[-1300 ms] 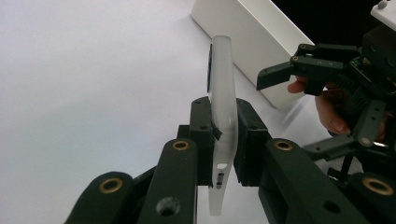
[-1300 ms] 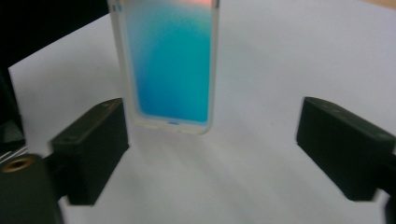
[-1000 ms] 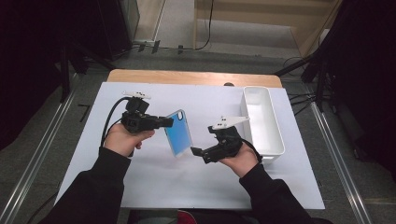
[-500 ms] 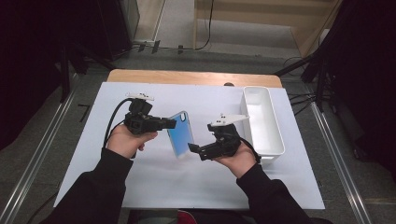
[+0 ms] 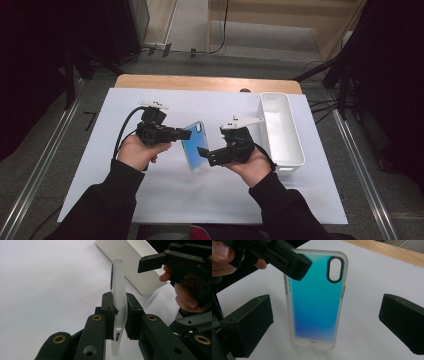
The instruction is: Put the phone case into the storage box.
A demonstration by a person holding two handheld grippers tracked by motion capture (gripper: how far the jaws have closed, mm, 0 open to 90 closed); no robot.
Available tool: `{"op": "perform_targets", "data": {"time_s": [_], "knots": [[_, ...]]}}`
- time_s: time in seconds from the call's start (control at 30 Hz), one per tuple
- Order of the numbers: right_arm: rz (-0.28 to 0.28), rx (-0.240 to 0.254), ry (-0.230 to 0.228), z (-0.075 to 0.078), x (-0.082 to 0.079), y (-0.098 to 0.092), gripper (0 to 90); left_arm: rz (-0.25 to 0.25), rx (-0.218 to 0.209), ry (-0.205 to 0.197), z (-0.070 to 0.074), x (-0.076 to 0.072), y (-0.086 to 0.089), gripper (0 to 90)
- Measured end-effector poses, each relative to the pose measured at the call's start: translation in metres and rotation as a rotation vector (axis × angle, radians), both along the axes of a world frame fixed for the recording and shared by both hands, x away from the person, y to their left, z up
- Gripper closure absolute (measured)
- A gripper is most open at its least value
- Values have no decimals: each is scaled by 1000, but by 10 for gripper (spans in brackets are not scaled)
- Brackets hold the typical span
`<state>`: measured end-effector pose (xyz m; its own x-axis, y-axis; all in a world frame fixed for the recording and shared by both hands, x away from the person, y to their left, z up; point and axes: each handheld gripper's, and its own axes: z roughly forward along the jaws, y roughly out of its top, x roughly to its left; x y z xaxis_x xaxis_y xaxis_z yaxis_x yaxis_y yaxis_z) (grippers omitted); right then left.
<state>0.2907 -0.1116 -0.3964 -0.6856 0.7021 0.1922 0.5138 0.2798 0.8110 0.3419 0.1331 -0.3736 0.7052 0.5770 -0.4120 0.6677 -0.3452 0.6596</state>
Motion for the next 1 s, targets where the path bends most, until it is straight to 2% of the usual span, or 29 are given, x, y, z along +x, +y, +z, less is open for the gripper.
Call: {"op": "perform_targets", "data": {"time_s": [0.17,0.37,0.57,1.0], "knots": [[9,-7,-9,0,1,8,0,1,-8,21,-1,-1,-2,792],[-16,-19,-2,-3,4,13,0,2,-11,17,0,-2,-4,792],[-17,3,3,-6,7,17,0,7,-16,14,-3,-3,-7,791],[-20,-12,10,-16,12,32,0,13,-18,15,-3,-4,-9,791]]}}
